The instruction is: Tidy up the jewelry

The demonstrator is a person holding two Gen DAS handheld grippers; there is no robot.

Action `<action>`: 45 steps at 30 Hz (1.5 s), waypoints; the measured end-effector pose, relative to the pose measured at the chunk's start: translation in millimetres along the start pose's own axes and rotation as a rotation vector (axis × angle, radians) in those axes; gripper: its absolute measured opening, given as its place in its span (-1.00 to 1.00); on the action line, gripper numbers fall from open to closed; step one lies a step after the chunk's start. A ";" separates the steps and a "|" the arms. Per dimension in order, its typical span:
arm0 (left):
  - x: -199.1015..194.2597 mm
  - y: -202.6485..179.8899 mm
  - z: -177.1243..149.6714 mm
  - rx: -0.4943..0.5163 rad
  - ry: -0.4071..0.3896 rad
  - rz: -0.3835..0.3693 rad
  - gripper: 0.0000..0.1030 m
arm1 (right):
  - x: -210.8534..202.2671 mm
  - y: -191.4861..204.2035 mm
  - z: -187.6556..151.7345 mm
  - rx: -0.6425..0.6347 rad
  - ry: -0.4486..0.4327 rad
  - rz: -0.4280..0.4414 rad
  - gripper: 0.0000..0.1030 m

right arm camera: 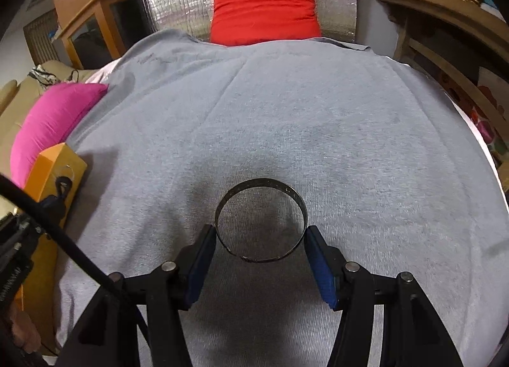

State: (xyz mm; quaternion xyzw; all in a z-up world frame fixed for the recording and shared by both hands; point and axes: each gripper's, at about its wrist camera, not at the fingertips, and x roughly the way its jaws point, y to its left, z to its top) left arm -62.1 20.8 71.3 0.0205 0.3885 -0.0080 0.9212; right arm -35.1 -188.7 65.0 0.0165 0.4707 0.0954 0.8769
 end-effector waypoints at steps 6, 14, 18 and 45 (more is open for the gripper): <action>14.0 -2.5 -6.9 0.006 0.052 0.003 -0.74 | -0.9 -1.0 -4.9 0.023 0.027 -0.018 0.18; 56.2 1.3 -15.9 -0.009 0.184 0.033 -0.73 | 20.0 -2.9 -8.9 0.017 0.084 -0.078 0.21; 64.9 0.2 -16.8 0.003 0.194 0.049 -0.68 | 23.2 -2.0 -6.7 0.010 0.088 -0.082 0.23; 69.2 12.8 -20.0 0.050 0.130 0.165 0.50 | 28.1 -3.1 -3.0 -0.018 0.081 -0.065 0.27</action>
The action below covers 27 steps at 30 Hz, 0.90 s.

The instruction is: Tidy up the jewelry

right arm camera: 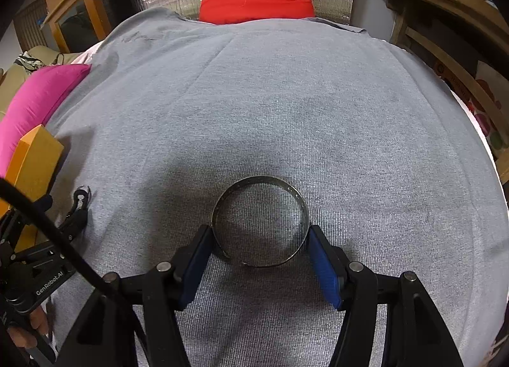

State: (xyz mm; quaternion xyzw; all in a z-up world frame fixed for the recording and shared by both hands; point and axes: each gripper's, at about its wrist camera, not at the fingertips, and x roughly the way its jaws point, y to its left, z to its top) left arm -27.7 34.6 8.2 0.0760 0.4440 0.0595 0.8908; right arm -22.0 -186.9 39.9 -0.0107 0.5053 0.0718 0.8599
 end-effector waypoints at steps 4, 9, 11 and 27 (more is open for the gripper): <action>2.2 1.0 1.5 -0.004 0.001 0.001 0.53 | -0.4 -1.3 0.2 -0.004 -0.001 0.002 0.27; 4.6 4.0 -0.3 -0.027 -0.010 0.007 0.65 | 0.0 -0.4 -0.7 -0.012 -0.004 0.002 0.31; 5.5 6.4 -1.5 -0.046 -0.014 0.002 0.67 | 0.0 0.9 -1.7 -0.017 -0.008 -0.001 0.33; 6.2 22.8 0.5 -0.138 0.086 -0.137 0.67 | 1.4 0.6 -2.2 -0.040 -0.006 -0.003 0.41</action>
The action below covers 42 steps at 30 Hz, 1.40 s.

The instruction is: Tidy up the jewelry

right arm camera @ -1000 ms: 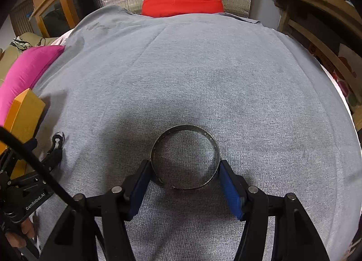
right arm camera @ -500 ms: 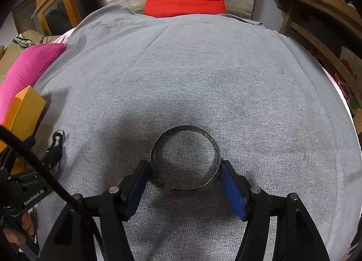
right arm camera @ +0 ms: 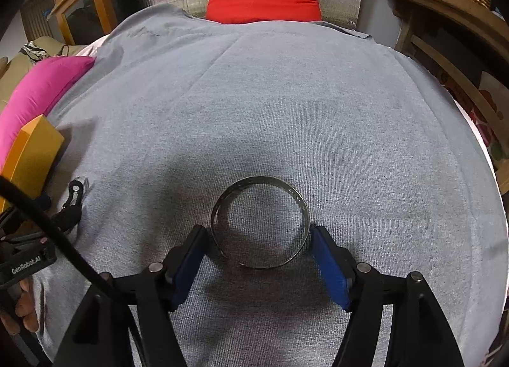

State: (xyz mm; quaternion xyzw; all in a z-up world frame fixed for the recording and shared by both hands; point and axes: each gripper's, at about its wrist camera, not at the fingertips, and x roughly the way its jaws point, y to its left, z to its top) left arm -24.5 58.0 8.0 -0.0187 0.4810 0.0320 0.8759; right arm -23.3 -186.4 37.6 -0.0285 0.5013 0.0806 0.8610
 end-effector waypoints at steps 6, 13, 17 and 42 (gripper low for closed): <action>-5.5 -1.6 -5.0 0.016 0.028 -0.042 0.67 | -0.1 -7.0 2.3 0.002 0.025 0.020 0.50; -5.9 -2.0 -6.5 0.028 0.009 -0.049 0.53 | -2.3 -8.4 -1.5 -0.003 0.013 0.007 0.43; -9.9 -9.1 -5.2 0.063 -0.017 -0.068 -0.12 | -6.5 -1.7 -3.8 0.002 0.000 -0.003 0.17; -81.5 2.5 -4.9 0.005 -0.201 -0.108 -0.75 | -26.5 12.5 8.3 0.050 -0.108 0.126 -0.67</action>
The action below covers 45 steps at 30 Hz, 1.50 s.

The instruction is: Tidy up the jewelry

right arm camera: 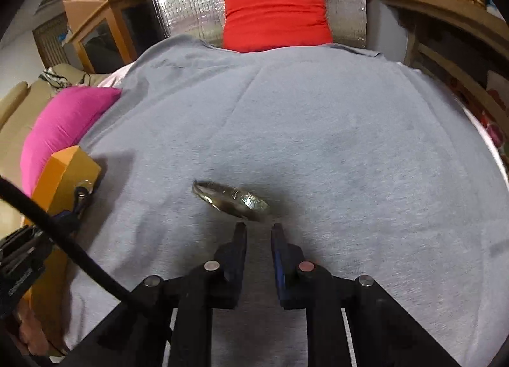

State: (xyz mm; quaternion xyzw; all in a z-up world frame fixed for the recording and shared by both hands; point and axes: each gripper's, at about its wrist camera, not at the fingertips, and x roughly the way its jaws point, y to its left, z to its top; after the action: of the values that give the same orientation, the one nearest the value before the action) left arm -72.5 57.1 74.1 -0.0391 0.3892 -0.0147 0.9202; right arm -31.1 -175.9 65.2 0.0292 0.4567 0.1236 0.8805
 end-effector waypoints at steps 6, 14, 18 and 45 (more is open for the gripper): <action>-14.7 2.6 -1.0 -0.025 -0.039 0.000 -0.75 | -3.4 4.3 -4.2 -0.001 -0.006 -0.019 -0.67; -5.0 13.6 -4.6 -0.029 -0.010 0.035 -0.75 | -6.1 2.2 -4.1 0.042 -0.010 0.042 0.52; 0.6 12.3 -3.8 -0.026 0.005 0.035 -0.75 | 6.3 26.0 -2.8 -0.039 0.000 0.046 0.53; -46.2 22.7 -1.1 -0.037 -0.121 0.055 -0.75 | -18.5 57.0 2.4 -0.085 -0.205 0.074 0.13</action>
State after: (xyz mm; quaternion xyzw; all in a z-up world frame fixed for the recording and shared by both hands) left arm -105.5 82.3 104.5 -0.0461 0.3341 0.0204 0.9412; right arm -50.2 -125.1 90.7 0.0213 0.3572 0.1714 0.9179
